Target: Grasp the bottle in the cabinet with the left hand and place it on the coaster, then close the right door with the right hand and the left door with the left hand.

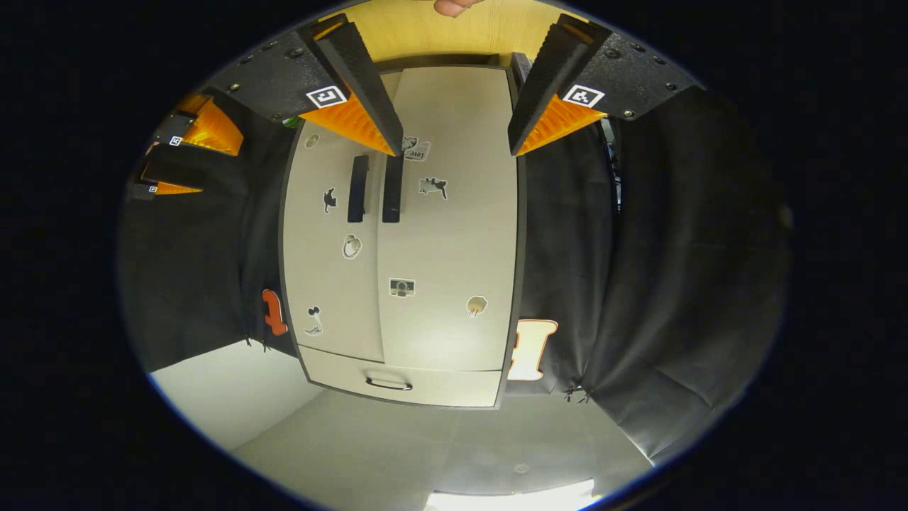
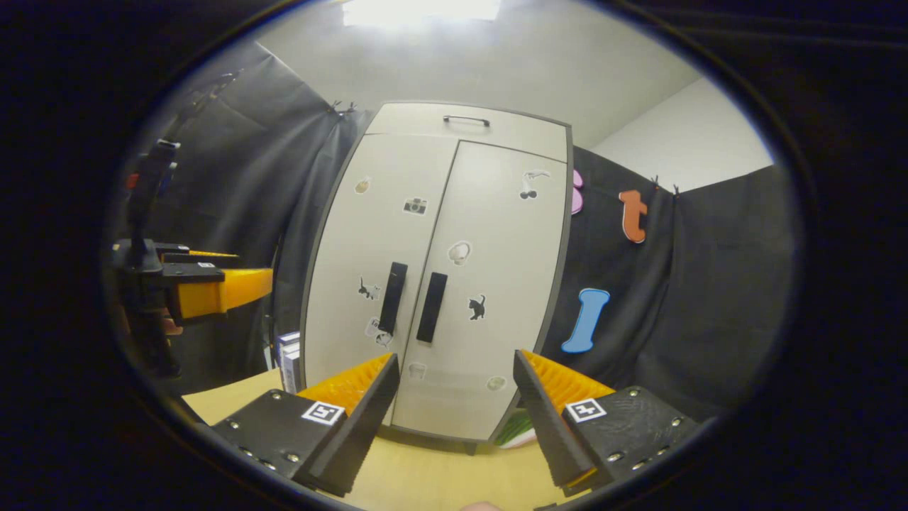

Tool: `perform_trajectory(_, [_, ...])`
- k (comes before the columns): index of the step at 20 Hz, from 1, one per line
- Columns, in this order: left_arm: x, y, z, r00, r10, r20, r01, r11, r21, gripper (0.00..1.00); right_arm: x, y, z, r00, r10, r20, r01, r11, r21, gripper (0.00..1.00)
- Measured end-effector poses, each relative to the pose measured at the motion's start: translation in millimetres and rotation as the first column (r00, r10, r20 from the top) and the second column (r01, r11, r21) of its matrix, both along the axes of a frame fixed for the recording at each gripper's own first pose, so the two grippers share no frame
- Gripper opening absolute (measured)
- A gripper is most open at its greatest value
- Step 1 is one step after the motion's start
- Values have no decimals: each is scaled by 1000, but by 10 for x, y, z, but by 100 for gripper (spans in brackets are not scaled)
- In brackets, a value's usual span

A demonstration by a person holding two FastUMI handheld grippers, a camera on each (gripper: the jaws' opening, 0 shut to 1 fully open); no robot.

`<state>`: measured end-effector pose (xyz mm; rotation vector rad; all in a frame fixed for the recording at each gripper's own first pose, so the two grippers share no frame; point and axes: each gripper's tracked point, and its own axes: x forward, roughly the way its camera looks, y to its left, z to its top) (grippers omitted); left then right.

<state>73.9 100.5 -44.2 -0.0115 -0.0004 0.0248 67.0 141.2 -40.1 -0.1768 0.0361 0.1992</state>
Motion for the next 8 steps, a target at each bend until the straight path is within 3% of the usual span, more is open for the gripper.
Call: perform_trajectory(8, [-2, -509, 33, 1000, 25, -8, -25, 999, -28, 95, 46, -401, 54, 998, 54, 12, -54, 998, 37, 97])
